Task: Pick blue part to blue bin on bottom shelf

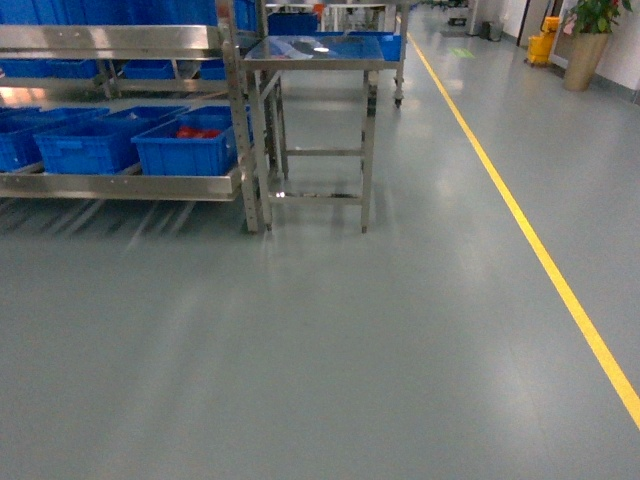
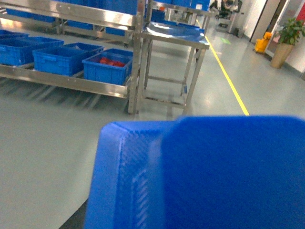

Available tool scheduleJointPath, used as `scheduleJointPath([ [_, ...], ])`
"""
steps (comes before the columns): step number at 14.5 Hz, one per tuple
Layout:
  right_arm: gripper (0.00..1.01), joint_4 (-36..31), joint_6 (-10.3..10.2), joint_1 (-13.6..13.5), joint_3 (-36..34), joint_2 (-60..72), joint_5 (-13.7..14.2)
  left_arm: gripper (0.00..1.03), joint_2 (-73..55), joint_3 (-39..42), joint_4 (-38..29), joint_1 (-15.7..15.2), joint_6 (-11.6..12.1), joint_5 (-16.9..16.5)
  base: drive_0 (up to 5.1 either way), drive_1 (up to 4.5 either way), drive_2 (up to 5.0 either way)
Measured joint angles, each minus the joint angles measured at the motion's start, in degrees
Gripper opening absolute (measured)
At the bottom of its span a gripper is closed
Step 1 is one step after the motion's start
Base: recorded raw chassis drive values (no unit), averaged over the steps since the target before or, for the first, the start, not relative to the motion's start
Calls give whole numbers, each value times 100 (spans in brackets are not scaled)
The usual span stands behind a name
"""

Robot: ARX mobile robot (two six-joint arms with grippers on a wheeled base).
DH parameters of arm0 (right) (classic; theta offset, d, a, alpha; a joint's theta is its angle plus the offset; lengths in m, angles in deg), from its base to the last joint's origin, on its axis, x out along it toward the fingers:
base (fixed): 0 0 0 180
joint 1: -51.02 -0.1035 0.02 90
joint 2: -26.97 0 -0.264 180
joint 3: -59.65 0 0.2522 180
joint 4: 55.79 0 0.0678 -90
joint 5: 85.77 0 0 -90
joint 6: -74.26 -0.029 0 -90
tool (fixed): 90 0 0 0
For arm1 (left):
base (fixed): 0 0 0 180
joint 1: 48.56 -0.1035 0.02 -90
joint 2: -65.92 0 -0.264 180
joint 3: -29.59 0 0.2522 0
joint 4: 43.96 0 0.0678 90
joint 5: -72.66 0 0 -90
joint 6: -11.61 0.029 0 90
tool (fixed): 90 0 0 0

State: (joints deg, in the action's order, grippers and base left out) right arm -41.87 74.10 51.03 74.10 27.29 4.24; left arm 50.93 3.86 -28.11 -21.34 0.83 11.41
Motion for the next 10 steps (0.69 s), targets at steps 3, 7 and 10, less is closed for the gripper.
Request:
scheduleJointPath([
  [3,98,20,0,0,0,0,0,43,13,0,-35,0,0,13,-6,403,-415],
  [7,98,13,0,0,0,0,0,43,7,0,-13,0,-2,17,2,411,-407],
  [10,98,15,0,0,0,0,-2,43,9,0,-11,0,-2,20,7,416,-402],
])
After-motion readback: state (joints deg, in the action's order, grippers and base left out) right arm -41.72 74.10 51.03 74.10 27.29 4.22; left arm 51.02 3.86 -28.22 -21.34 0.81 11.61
